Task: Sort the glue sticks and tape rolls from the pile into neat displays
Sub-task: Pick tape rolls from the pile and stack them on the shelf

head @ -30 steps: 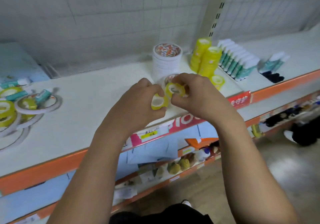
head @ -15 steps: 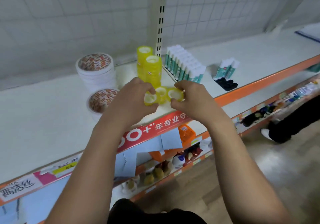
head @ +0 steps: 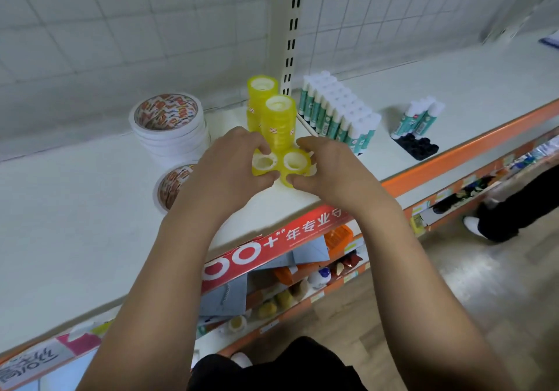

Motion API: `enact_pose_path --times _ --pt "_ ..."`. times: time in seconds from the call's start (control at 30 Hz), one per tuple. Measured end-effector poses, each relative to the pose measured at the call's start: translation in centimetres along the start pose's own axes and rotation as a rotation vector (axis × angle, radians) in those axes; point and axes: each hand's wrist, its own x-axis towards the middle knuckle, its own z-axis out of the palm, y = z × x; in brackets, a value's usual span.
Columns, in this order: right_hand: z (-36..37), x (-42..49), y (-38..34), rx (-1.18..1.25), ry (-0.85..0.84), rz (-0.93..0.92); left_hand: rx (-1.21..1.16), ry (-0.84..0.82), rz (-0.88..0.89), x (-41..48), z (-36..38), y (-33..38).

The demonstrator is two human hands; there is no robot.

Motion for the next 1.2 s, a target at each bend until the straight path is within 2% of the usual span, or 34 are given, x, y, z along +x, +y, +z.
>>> enact_pose_path --times 0.4,0.67,0.83,0.97,1.2 --pt "-1.8 0.8 3.6 0.072 -0.192 -0.04 -0.021 0.051 -0.054 1.0 2.2 3.6" --pt "-1.4 1.9 4.5 0.133 -0.212 -0.15 -0.09 0.117 -0.136 0.5 3.4 4.2" --pt "-1.3 2.8 4.9 0.164 -0.269 -0.173 0.004 0.059 -0.273 0.1 3.7 3.9" --pt "-1.3 3.8 5.0 0.151 -0.326 -0.205 -0.02 0.014 -0.355 0.5 4.0 4.2" --pt "-1.3 4.3 5.4 0.151 -0.347 -0.273 -0.025 0.019 -0.397 0.6 4.7 4.5"
